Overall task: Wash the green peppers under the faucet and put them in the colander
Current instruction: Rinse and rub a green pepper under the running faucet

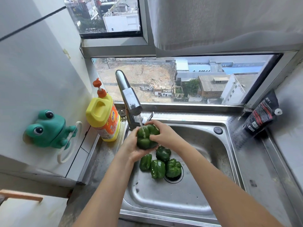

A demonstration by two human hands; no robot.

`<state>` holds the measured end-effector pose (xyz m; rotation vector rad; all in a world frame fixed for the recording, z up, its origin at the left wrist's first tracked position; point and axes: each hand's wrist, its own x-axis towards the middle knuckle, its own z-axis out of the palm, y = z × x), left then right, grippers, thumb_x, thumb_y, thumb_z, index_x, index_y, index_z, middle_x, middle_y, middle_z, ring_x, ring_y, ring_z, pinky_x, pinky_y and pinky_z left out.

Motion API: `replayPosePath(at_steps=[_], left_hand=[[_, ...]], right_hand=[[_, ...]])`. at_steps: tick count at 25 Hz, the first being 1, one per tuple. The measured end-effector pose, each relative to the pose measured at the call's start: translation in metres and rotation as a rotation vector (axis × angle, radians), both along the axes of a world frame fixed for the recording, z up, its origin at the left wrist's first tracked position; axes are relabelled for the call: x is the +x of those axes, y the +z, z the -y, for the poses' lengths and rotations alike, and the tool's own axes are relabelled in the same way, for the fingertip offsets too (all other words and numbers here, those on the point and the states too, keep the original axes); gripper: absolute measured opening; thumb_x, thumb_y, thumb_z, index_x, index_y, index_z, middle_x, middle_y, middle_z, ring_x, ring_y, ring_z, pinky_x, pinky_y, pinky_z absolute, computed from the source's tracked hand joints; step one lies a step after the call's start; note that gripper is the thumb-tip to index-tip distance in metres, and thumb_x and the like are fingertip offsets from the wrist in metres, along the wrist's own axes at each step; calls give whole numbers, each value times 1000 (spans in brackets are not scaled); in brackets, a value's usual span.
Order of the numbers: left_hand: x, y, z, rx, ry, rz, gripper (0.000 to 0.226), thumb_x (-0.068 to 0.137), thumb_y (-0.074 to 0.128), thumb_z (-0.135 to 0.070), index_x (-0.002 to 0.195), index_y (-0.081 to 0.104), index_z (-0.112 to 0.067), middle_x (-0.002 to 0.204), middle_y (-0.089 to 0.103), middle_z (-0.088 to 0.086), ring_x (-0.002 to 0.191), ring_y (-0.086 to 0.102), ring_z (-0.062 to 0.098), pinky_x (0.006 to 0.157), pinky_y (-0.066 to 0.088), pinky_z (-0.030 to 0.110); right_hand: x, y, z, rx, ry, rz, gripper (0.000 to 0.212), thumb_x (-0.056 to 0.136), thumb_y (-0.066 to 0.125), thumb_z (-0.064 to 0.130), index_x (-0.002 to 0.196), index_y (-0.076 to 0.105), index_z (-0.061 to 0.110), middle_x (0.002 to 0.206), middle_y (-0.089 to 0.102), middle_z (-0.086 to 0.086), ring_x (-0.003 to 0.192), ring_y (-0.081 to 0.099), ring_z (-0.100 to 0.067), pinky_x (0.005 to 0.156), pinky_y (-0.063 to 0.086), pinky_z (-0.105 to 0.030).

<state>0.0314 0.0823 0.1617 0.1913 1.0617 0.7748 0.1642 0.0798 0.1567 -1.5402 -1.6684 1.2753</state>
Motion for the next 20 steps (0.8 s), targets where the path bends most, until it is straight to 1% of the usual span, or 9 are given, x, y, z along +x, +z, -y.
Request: replayPosePath(at_steps=[1, 3, 5, 7, 8, 10, 14, 17, 20], left_hand=[[-3, 1, -1, 36, -44, -61, 40, 97, 42, -40, 120, 57, -10, 115, 62, 21, 102, 62, 36, 81, 52, 54], [-7, 5, -1, 107, -109, -173, 40, 94, 50, -40, 118, 59, -9, 120, 61, 22, 106, 62, 37, 82, 54, 53], [-6, 10, 1, 147, -99, -210, 34, 93, 55, -37, 110, 61, -9, 116, 61, 21, 106, 62, 37, 81, 55, 51], [-4, 14, 5, 166, -80, -214, 33, 91, 58, -36, 109, 61, -8, 114, 61, 21, 101, 63, 36, 73, 59, 48], [-5, 14, 6, 178, -84, -222, 33, 91, 58, -35, 109, 61, -8, 115, 61, 20, 99, 64, 35, 73, 59, 47], [-6, 14, 9, 221, -133, -263, 29, 91, 58, -33, 107, 62, -8, 116, 61, 19, 102, 63, 34, 81, 56, 48], [-13, 20, 11, 278, -225, -320, 27, 90, 58, -32, 105, 62, -10, 108, 64, 16, 98, 65, 31, 86, 54, 47], [-15, 21, 7, 320, -208, -334, 28, 90, 59, -33, 107, 61, -11, 105, 63, 12, 93, 67, 27, 79, 58, 43], [-12, 23, 6, 319, -162, -307, 22, 91, 59, -29, 101, 61, -10, 101, 63, 12, 89, 66, 26, 66, 61, 37]], right_hand=[[3, -1, 0, 12, -4, -5, 43, 80, 61, 16, 118, 54, 34, 102, 67, -2, 92, 65, -19, 82, 57, -38], [7, 2, -1, 25, -28, -21, 42, 80, 64, 18, 118, 56, 33, 102, 67, -1, 91, 65, -17, 83, 57, -38], [6, 5, -1, 55, -45, 25, 43, 80, 63, 17, 120, 55, 30, 104, 65, -2, 91, 63, -17, 82, 57, -36], [1, 8, -2, 69, -60, 59, 44, 79, 62, 16, 120, 54, 29, 104, 63, -4, 91, 61, -19, 80, 57, -34], [-1, 9, -3, 56, -65, 51, 43, 79, 62, 15, 119, 54, 29, 103, 63, -4, 90, 62, -20, 78, 58, -36], [2, 10, -5, -2, -24, 14, 42, 78, 63, 14, 116, 54, 29, 99, 63, -4, 88, 65, -24, 74, 60, -42], [12, 6, -8, -85, 98, -120, 41, 78, 68, 10, 112, 59, 29, 103, 68, -4, 96, 67, -23, 85, 58, -42], [5, 4, -8, 25, 47, -73, 42, 77, 67, 14, 114, 57, 31, 103, 68, -5, 91, 67, -23, 80, 58, -41], [0, 7, -6, 122, 44, 37, 43, 83, 60, 16, 123, 51, 26, 99, 65, -5, 81, 63, -19, 67, 57, -30]])
